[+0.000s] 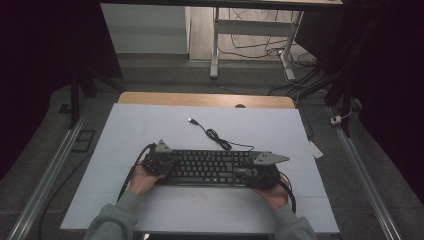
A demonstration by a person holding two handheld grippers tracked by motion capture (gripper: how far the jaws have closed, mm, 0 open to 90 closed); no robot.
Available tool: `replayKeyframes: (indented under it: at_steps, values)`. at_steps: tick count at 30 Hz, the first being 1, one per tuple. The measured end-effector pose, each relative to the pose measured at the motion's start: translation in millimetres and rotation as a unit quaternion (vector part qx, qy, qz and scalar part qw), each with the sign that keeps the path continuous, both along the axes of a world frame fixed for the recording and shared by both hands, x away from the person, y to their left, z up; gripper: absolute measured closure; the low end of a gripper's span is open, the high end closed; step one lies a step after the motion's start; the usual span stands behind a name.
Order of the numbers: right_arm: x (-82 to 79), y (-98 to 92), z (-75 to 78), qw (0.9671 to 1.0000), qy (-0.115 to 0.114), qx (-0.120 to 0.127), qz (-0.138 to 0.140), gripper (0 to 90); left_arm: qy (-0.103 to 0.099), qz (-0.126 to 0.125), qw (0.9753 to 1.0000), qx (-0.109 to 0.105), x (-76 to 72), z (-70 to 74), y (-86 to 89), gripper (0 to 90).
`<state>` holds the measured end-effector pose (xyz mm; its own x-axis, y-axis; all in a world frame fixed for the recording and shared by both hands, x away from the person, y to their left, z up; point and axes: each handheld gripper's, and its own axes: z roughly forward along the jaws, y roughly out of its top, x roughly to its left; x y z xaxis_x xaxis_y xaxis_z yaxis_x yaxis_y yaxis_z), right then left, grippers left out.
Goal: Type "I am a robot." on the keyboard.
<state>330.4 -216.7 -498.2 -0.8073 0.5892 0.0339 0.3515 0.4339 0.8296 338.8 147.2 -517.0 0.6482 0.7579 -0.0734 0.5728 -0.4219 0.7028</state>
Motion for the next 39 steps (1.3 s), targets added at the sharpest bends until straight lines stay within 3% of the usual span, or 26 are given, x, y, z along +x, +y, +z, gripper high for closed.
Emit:
replayKeyframes:
  at_steps: [6, 15, 21, 28, 39]
  values:
    - [0.5, -1.0, 0.1, 1.0000, 0.002, 0.004, 0.000, 47.8, -0.007, -0.006, 0.9997, -0.021, -6.6, 8.5, 4.8, 86.7]
    - [0.3, 1.8, -2.5, 1.0000, 0.004, -0.001, 0.003, 47.7, -0.008, -0.009, 0.9993, -0.036, -16.9, 15.0, 7.5, 62.2]
    - [0.4, 0.9, -2.6, 1.0000, 0.005, 0.001, 0.002, 47.6, -0.003, -0.006, 0.9992, -0.040, -24.8, 16.2, 11.3, 52.4]
    - [0.8, 0.7, -2.4, 1.0000, 0.004, 0.000, 0.003, 47.6, -0.002, 0.000, 0.9987, -0.052, -38.0, 16.2, 19.5, 46.7]
    - [1.5, 1.7, -2.7, 1.0000, 0.004, -0.003, 0.003, 47.6, 0.000, 0.000, 0.9990, -0.044, -44.0, 14.0, 20.4, 44.0]
